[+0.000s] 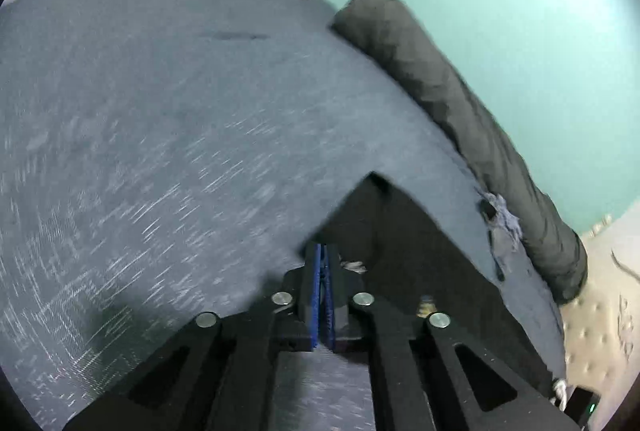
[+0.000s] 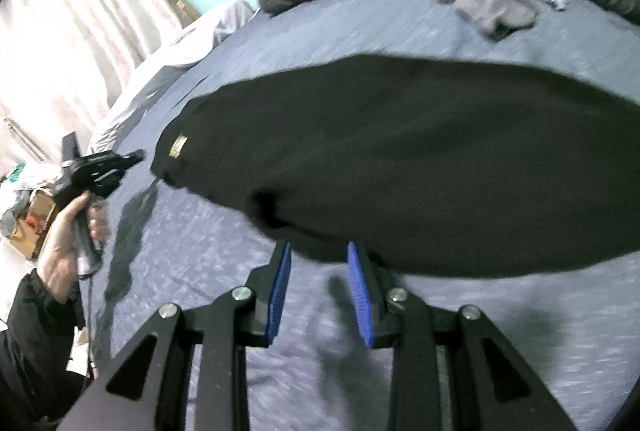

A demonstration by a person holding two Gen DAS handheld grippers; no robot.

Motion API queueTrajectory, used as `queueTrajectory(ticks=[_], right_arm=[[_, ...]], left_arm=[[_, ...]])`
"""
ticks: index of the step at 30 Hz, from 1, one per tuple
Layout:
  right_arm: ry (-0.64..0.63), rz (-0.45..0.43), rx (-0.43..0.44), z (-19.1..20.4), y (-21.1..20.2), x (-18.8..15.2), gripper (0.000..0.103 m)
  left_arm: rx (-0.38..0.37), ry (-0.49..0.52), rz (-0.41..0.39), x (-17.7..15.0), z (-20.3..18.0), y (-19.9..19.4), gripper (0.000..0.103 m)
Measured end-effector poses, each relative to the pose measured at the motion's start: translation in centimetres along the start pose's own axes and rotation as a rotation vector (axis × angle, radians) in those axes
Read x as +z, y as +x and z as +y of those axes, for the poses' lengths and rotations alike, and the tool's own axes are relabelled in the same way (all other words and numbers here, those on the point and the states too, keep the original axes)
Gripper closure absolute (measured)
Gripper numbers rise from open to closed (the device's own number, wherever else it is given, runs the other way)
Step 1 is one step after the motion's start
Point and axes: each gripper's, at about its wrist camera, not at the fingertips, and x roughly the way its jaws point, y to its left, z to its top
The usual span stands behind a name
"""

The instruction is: Fold clothes

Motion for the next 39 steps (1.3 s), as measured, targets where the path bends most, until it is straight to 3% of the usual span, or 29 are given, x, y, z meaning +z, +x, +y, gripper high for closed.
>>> queueTrajectory(ticks=[4,6,11,13,20,24,29,34,37,39], right_arm=[[0.048,-0.054,-0.104,-5.2,-3.5,1.1,0.07],[0.073,-0.075,-0.161,-7.8,-4.7,1.7,0.063],[0.206,-0.138,-0.244,-15.9,-8.0,2.6,0.063],[0.243,-0.168,-0.286,-19.0,-10.2,2.7,0.06],[0.422,-0.272,-0.545,-30.4,-19.7,1.7,0.046],[0.529,-0.275,-0.622,-35.7,-23.3,0.7,0.042],[0.589,-0.242,-0.584,-39.6,-24.0,-0.3,0.042],[0.546,-0.161,-0.551,-40.5,-21.7,-0.3,0.042],[0.537,-0.156,-0.547,-40.8,-20.9,-0.5,0.044],[0.528,-0.165,-0.544,-40.7,-20.9,-0.8,0.067]], left_arm=[[-0.056,0.101,0.024,-0.5,-4.1,0.2,0.073],[-0.086,0.143,0.051,-1.3,-6.2,1.0,0.072],[-0.105,0.265,0.119,-4.0,-11.1,3.5,0.07],[-0.115,0.297,0.143,-5.0,-12.6,4.3,0.061],[-0.123,0.323,0.163,-6.2,-15.3,5.3,0.037],[-0.121,0.321,0.18,-6.9,-15.9,6.1,0.034],[-0.11,0.362,0.198,-8.0,-17.0,7.1,0.033],[-0.099,0.4,0.212,-9.0,-18.0,7.9,0.033],[-0.096,0.407,0.21,-9.1,-18.1,8.0,0.033],[-0.095,0.405,0.209,-9.1,-18.1,8.1,0.033]])
